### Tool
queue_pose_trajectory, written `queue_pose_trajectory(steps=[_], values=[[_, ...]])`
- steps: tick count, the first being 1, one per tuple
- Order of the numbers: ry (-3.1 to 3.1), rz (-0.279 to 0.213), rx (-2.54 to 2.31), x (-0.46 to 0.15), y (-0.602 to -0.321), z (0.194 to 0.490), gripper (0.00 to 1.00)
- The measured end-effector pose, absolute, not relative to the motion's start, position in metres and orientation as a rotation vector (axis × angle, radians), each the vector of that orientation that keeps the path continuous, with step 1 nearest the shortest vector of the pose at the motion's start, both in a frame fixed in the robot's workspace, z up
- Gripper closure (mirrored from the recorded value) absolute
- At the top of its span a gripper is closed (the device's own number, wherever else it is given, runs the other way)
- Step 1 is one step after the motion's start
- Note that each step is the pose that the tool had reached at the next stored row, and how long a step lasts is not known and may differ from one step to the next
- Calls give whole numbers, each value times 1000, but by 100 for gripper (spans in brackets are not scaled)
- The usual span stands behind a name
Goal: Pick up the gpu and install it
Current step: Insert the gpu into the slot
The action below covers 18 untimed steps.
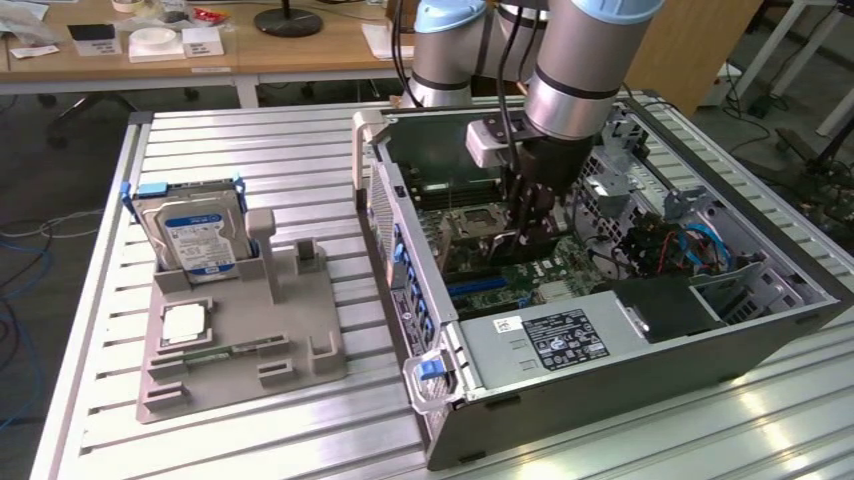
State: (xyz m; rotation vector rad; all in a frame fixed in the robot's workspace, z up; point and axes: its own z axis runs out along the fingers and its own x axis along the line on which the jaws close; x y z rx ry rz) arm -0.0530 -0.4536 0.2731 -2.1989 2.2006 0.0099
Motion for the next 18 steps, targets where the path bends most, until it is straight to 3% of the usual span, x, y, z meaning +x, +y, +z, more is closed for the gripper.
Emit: queue_pose_trajectory(steps=[18], values=[[2201,10,-2199,-63,-457,269,73]])
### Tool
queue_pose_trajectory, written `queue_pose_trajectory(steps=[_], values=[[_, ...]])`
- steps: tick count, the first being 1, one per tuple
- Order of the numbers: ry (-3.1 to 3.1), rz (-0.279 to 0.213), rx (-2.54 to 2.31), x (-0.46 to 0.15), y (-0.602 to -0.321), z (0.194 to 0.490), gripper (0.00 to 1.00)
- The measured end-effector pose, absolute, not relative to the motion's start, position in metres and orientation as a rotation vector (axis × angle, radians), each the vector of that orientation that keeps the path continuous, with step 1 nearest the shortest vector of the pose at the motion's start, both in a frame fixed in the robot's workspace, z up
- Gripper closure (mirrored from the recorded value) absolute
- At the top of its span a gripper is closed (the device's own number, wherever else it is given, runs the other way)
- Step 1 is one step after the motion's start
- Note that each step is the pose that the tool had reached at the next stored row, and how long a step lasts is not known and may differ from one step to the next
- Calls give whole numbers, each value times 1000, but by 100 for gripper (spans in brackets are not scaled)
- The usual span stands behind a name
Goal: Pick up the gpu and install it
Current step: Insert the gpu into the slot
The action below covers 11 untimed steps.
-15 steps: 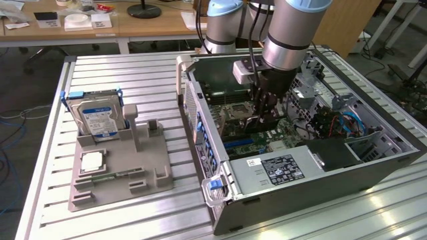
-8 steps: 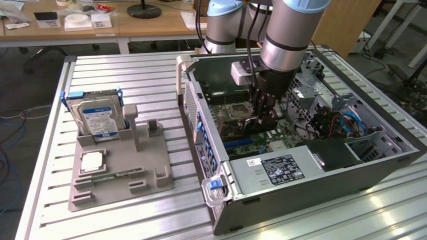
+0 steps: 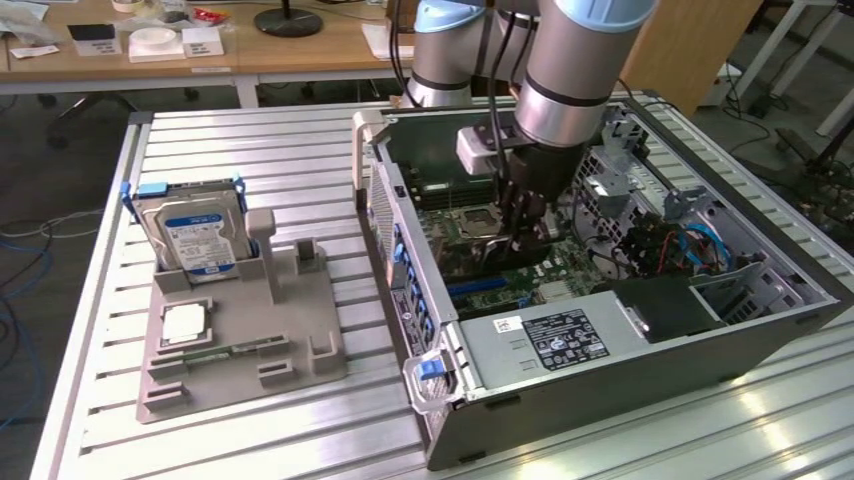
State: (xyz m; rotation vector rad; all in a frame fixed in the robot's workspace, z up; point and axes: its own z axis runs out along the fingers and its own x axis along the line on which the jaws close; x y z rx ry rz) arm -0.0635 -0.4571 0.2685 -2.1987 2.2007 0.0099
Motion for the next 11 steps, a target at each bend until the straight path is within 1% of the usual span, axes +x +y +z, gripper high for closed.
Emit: queue_pose_trajectory(steps=[11], values=[[2201,10,-2199,-69,-459,267,73]])
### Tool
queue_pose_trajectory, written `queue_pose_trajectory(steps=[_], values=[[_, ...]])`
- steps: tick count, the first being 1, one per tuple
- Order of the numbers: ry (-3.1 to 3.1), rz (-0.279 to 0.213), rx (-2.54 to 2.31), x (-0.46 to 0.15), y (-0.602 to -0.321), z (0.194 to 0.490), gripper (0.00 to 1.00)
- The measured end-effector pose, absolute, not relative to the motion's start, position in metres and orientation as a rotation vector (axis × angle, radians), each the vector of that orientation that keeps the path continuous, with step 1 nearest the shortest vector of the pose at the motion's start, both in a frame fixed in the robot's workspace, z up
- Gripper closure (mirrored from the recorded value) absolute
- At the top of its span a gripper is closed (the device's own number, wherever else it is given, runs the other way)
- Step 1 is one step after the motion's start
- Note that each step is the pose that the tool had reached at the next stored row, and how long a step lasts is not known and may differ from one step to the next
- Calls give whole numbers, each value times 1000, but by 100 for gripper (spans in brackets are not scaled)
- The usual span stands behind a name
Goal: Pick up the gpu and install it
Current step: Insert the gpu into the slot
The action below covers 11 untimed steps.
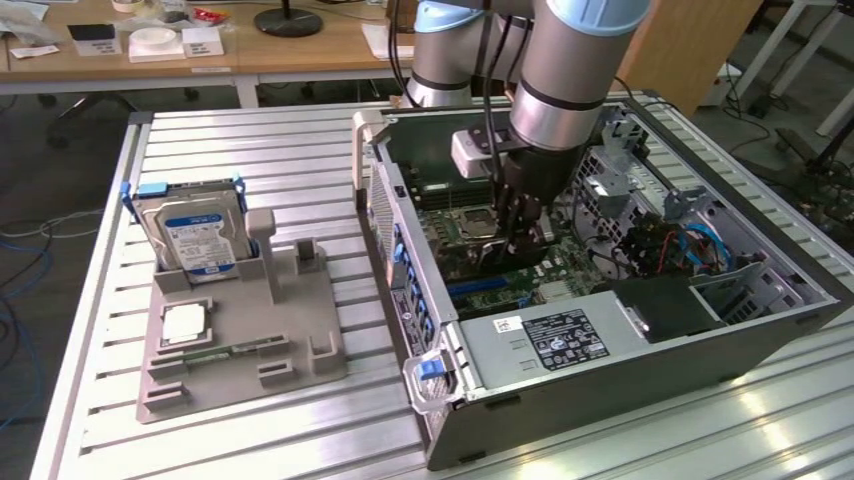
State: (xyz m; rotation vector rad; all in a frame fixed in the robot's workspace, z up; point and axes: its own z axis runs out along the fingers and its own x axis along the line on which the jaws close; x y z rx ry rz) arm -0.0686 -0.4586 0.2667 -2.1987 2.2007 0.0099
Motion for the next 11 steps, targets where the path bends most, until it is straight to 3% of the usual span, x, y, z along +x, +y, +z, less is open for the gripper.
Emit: queue_pose_trajectory(steps=[11], values=[[2201,10,-2199,-73,-459,265,73]])
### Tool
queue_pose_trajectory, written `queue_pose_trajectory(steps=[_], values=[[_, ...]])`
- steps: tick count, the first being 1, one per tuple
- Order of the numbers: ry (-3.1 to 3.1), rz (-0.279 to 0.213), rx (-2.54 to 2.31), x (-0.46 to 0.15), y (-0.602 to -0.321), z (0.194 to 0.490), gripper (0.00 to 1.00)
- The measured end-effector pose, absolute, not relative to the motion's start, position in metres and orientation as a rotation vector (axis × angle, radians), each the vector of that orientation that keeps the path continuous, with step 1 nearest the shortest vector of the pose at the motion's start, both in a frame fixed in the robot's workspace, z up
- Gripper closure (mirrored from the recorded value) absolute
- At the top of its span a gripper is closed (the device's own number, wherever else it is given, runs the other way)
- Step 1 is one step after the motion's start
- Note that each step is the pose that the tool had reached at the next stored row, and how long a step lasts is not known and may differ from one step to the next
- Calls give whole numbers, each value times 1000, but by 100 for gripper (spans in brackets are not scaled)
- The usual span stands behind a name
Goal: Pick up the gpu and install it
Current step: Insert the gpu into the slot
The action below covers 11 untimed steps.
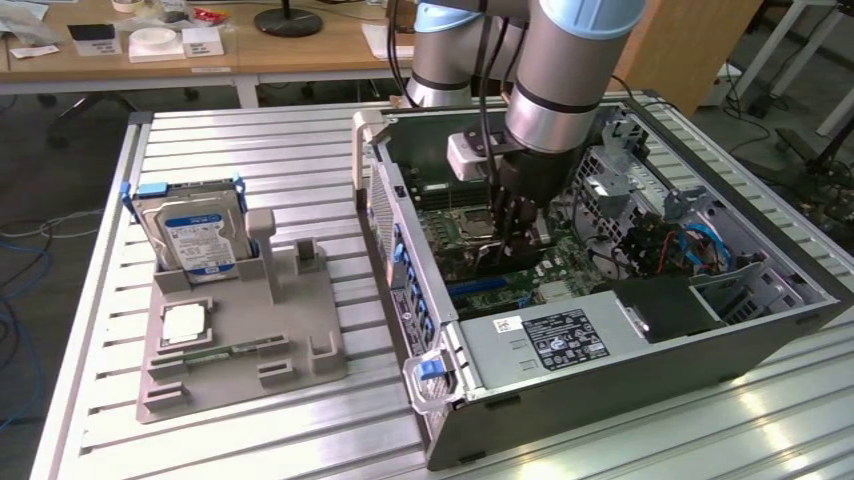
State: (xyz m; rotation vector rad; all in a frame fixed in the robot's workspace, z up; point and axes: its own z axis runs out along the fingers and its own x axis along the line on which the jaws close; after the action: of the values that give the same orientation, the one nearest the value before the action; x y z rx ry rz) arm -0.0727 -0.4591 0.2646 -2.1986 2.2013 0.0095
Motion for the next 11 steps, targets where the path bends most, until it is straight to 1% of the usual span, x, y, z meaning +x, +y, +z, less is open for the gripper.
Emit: queue_pose_trajectory(steps=[11], values=[[2201,10,-2198,-76,-459,263,73]])
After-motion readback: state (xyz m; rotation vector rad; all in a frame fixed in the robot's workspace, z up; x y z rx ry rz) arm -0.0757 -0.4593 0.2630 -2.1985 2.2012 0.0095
